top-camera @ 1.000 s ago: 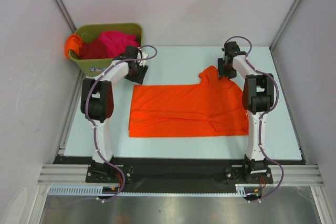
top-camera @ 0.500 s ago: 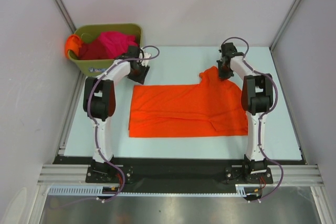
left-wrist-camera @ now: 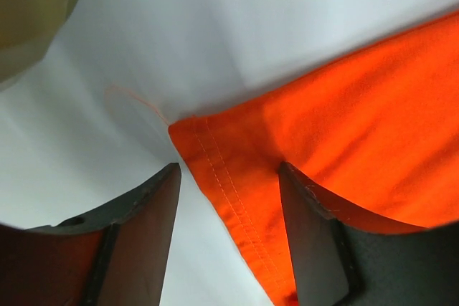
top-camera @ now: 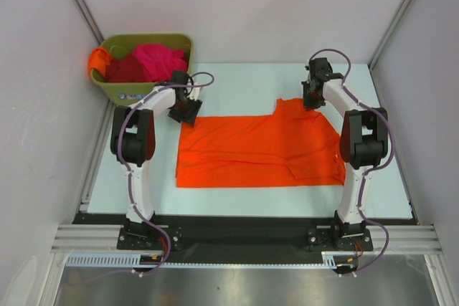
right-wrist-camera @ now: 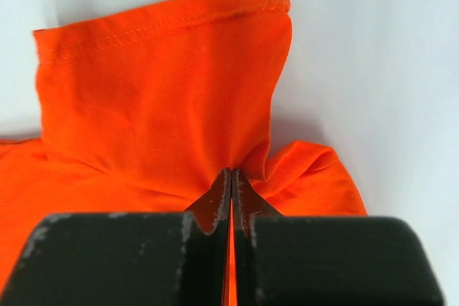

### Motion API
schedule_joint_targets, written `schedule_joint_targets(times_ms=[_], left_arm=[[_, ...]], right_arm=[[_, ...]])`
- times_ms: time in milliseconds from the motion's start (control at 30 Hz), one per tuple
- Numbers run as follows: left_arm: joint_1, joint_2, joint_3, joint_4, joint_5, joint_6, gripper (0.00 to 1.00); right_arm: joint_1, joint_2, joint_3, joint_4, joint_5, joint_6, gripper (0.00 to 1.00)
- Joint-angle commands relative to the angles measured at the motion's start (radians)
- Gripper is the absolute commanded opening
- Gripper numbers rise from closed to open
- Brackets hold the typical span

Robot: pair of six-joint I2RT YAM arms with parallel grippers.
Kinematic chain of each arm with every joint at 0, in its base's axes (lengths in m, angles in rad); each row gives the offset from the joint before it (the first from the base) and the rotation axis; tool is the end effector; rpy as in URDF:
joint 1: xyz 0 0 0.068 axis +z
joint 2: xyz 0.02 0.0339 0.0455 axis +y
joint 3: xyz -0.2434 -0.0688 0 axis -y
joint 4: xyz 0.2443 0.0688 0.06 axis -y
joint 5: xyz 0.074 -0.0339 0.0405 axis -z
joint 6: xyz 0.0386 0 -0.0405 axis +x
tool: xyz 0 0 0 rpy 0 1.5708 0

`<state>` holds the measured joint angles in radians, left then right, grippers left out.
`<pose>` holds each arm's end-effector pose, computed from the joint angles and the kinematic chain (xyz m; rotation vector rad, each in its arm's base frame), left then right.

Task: Fold and stack the t-shirts
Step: Fold the tshirt

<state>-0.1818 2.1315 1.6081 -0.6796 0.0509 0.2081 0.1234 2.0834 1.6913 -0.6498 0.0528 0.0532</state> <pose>0.4240 -0.0799 0.1445 0.5500 2.7175 -0.0638 0.4417 0.0527 0.1905 -0.0729 2.6093 -0.0063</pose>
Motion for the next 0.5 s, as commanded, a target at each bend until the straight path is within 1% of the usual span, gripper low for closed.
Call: schedule_joint_targets(times_ms=[0, 67, 167, 200, 267, 300, 333, 367, 467], left_arm=[[0.013, 0.054, 0.099, -0.009, -0.042, -0.047, 0.63], [0.013, 0.068, 0.11, -0.008, -0.04, -0.059, 0.62], [0.013, 0.085, 0.131, -0.002, -0.037, -0.064, 0.55], [0.012, 0.091, 0.137, -0.009, -0.036, -0.061, 0.49], [0.013, 0.103, 0.15, -0.02, -0.02, -0.056, 0.41], [0.013, 0.104, 0.147, -0.024, -0.014, -0.052, 0.17], [0.013, 0.093, 0.139, -0.018, -0.008, -0.05, 0.05], [0.013, 0.084, 0.11, -0.011, 0.007, -0.047, 0.0], [0.013, 0.032, 0.047, 0.047, 0.02, -0.013, 0.0]], right_arm=[[-0.001, -0.054, -0.025, 0.041, -0.011, 0.019, 0.0], [-0.004, -0.06, -0.038, 0.044, -0.011, 0.017, 0.0], [-0.005, -0.077, -0.053, 0.048, -0.014, 0.019, 0.0], [-0.005, -0.082, -0.059, 0.05, -0.013, 0.017, 0.0], [-0.008, -0.089, -0.062, 0.05, -0.011, 0.02, 0.0], [-0.01, -0.094, -0.062, 0.049, -0.013, 0.02, 0.0], [-0.011, -0.101, -0.064, 0.047, -0.014, 0.023, 0.0], [-0.013, -0.108, -0.067, 0.044, -0.018, 0.023, 0.0], [-0.016, -0.147, -0.087, 0.042, -0.022, 0.025, 0.0]])
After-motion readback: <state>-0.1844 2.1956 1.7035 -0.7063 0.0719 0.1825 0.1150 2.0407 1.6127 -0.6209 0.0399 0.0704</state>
